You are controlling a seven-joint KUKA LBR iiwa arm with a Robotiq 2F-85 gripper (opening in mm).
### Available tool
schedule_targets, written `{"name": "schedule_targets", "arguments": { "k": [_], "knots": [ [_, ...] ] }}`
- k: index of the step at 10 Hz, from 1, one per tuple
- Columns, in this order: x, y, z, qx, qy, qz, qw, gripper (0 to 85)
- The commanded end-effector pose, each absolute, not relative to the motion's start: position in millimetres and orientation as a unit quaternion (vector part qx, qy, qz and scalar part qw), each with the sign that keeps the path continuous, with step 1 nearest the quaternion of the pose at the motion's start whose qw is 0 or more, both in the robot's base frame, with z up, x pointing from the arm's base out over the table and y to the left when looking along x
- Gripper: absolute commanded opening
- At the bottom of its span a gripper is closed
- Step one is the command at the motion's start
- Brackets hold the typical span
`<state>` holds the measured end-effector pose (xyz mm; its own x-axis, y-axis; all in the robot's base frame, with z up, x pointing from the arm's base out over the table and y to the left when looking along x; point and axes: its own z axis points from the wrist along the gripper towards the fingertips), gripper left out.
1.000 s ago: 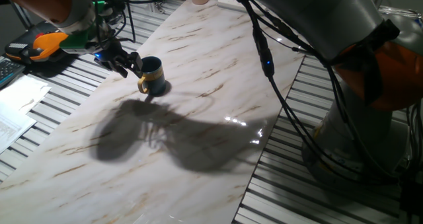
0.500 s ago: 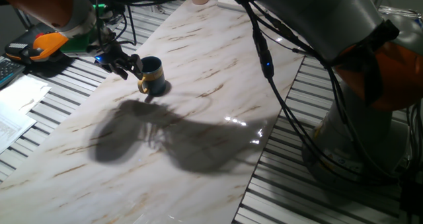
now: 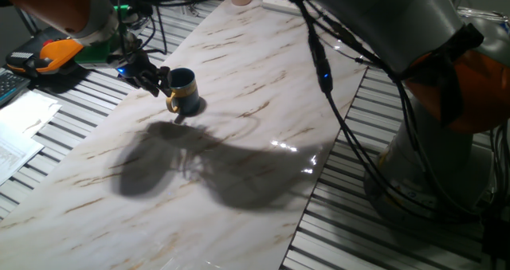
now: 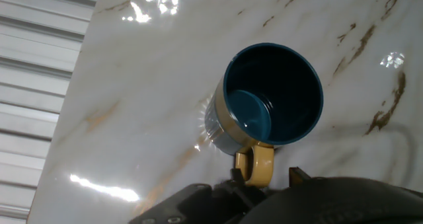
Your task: Pick up the cup
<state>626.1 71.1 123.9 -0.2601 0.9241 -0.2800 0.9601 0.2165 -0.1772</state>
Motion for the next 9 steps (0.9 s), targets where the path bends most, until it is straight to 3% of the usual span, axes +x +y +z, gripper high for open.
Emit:
{"name": "schedule_targets", "arguments": {
  "k": [1, 2, 3, 9],
  "knots": [
    [625.5, 71.7, 123.2, 0.604, 0.778, -0.162, 0.057, 34.0],
    [625.1, 72.2, 122.9, 0.604, 0.778, -0.163, 0.057, 34.0],
    [624.8, 72.1, 122.5, 0.604, 0.779, -0.158, 0.057, 51.0],
    [622.7, 72.4, 119.8, 0.602, 0.780, -0.159, 0.059, 51.0]
  ]
}}
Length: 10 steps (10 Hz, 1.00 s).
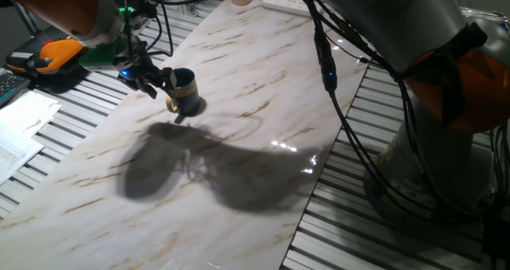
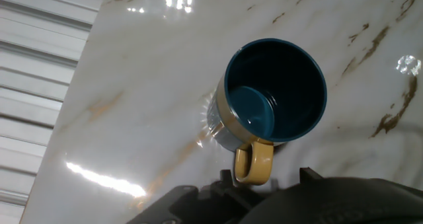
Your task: Pick up the cup
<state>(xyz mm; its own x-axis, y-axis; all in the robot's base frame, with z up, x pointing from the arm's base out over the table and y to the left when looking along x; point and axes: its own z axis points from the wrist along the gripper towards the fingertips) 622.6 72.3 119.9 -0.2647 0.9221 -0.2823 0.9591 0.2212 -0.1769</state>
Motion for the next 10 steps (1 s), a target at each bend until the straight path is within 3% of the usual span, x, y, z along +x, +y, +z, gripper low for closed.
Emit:
{"name": "schedule_targets", "arguments": {
  "k": [1, 6, 7, 10],
  "knots": [
    [622.8, 72.5, 120.0, 0.610, 0.774, -0.160, 0.057, 34.0],
    [623.1, 73.5, 120.9, 0.627, 0.759, -0.166, 0.051, 34.0],
    [623.1, 73.5, 120.7, 0.629, 0.757, -0.167, 0.050, 51.0],
    [622.9, 73.2, 120.5, 0.637, 0.750, -0.173, 0.050, 51.0]
  ]
}}
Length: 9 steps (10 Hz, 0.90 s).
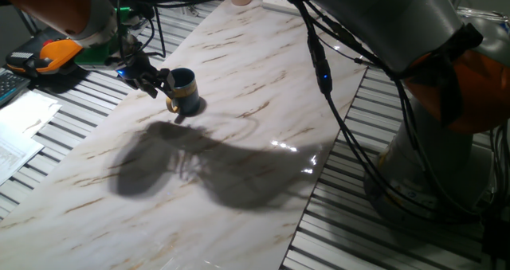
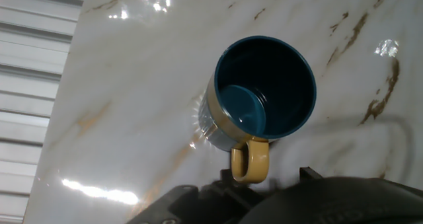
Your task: Pick up the cup
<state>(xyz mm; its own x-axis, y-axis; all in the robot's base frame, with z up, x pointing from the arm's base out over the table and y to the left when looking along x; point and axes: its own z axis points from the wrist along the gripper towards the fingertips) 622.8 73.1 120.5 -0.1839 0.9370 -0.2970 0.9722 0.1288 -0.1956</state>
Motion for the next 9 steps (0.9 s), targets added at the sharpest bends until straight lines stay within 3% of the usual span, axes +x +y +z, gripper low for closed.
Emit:
{"name": "schedule_targets", "arguments": {
  "k": [1, 9],
  "knots": [
    [622.7, 72.9, 120.6, 0.635, 0.750, -0.178, 0.052, 51.0],
    [624.1, 74.7, 122.9, 0.612, 0.776, -0.146, 0.037, 51.0]
  ]
}}
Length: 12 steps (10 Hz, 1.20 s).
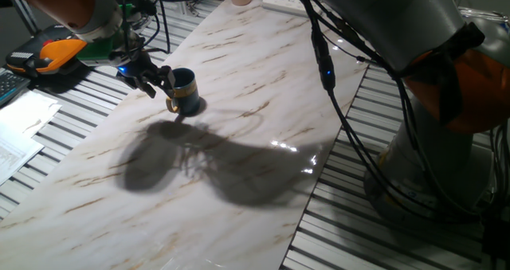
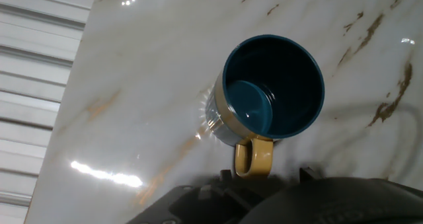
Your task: Pick up the cup
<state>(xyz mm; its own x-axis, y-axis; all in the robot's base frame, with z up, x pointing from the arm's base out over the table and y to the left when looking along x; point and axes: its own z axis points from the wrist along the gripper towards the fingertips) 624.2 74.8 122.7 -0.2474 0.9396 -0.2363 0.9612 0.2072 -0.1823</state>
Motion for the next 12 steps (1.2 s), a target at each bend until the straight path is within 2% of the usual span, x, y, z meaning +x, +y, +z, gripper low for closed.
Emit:
{"name": "schedule_targets", "arguments": {
  "k": [1, 7, 12],
  "knots": [
    [624.0, 75.2, 122.4, 0.612, 0.776, -0.147, 0.036, 51.0],
    [622.9, 73.8, 121.6, 0.618, 0.768, -0.162, 0.049, 51.0],
    [623.4, 73.9, 122.2, 0.605, 0.780, -0.156, 0.034, 51.0]
  ]
}}
